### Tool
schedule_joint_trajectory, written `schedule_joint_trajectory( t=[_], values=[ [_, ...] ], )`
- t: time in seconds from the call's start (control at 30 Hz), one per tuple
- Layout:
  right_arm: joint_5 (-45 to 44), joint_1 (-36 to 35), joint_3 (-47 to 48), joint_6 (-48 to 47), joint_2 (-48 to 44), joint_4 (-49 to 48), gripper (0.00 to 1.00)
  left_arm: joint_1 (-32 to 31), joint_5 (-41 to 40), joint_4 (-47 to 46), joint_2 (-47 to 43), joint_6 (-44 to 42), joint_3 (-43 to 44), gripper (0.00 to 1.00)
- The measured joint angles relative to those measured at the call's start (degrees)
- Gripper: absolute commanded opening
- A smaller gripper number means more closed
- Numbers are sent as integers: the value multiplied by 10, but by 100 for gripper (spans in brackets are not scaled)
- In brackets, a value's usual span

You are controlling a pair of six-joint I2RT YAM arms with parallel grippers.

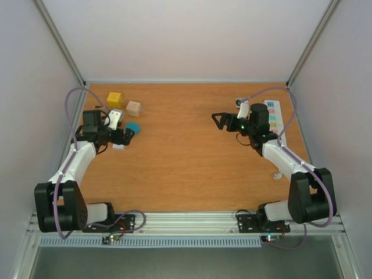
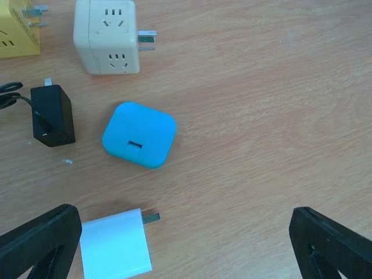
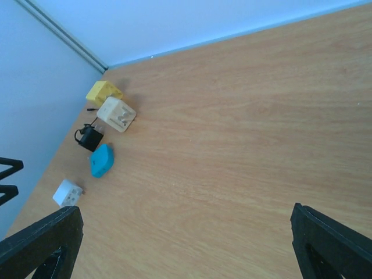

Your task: Pull the plug off the socket

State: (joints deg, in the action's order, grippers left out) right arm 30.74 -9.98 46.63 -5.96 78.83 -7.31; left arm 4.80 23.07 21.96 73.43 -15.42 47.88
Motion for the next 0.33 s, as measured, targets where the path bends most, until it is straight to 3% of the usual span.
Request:
schedule_joint_trajectory(
  t=[0.33],
  values=[
    [-34,-8,-3,1,0,-17,98,0,0,-12,0,12,0,100]
  ],
)
